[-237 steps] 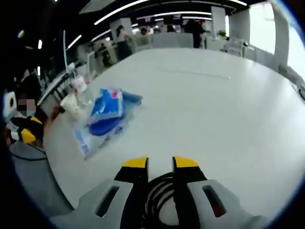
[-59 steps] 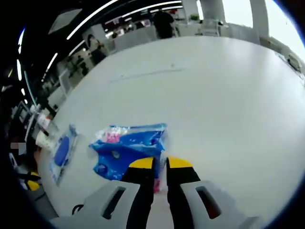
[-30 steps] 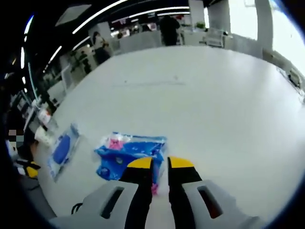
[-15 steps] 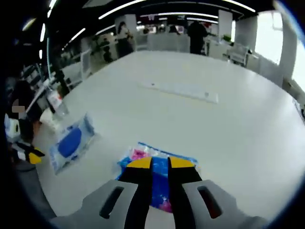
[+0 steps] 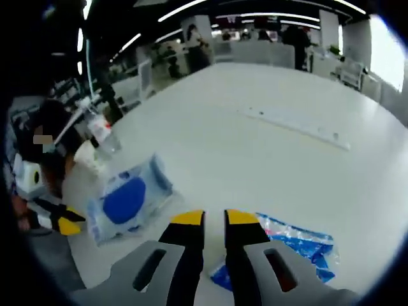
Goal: Arrange the tabletop items into an orderly group along one side of the table until the central work area is clear of visible clutter.
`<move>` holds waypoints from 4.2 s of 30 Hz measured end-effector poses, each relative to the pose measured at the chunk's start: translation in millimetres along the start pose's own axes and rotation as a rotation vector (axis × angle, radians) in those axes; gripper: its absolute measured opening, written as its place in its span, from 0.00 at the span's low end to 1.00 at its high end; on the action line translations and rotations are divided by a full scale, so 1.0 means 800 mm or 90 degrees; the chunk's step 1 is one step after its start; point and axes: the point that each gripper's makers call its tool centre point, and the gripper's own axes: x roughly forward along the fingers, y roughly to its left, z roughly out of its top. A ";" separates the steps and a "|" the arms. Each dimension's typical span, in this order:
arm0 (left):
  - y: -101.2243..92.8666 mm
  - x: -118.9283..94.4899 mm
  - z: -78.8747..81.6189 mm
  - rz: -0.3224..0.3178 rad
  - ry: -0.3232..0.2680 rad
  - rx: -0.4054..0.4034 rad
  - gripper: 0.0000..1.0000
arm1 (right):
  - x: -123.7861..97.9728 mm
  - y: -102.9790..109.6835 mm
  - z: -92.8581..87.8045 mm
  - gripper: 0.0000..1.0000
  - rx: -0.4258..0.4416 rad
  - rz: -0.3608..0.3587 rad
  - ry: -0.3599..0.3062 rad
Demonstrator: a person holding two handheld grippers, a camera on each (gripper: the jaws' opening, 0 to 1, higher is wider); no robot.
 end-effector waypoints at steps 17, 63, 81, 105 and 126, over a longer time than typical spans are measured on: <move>-0.008 0.012 -0.006 0.003 0.004 -0.029 0.24 | 0.051 0.059 0.011 0.17 -0.033 0.069 0.031; -0.003 0.016 0.018 -0.002 -0.022 0.001 0.00 | 0.028 0.069 0.020 0.00 -0.098 0.072 0.008; 0.011 0.020 0.076 -0.009 -0.048 0.061 0.00 | -0.036 0.054 -0.016 0.00 0.022 0.009 -0.065; -0.004 0.054 0.131 -0.023 -0.070 0.110 0.00 | -0.036 0.039 -0.054 0.00 0.127 -0.048 -0.083; 0.012 0.087 0.148 -0.012 -0.067 0.088 0.00 | -0.014 0.020 -0.064 0.00 0.201 -0.084 -0.074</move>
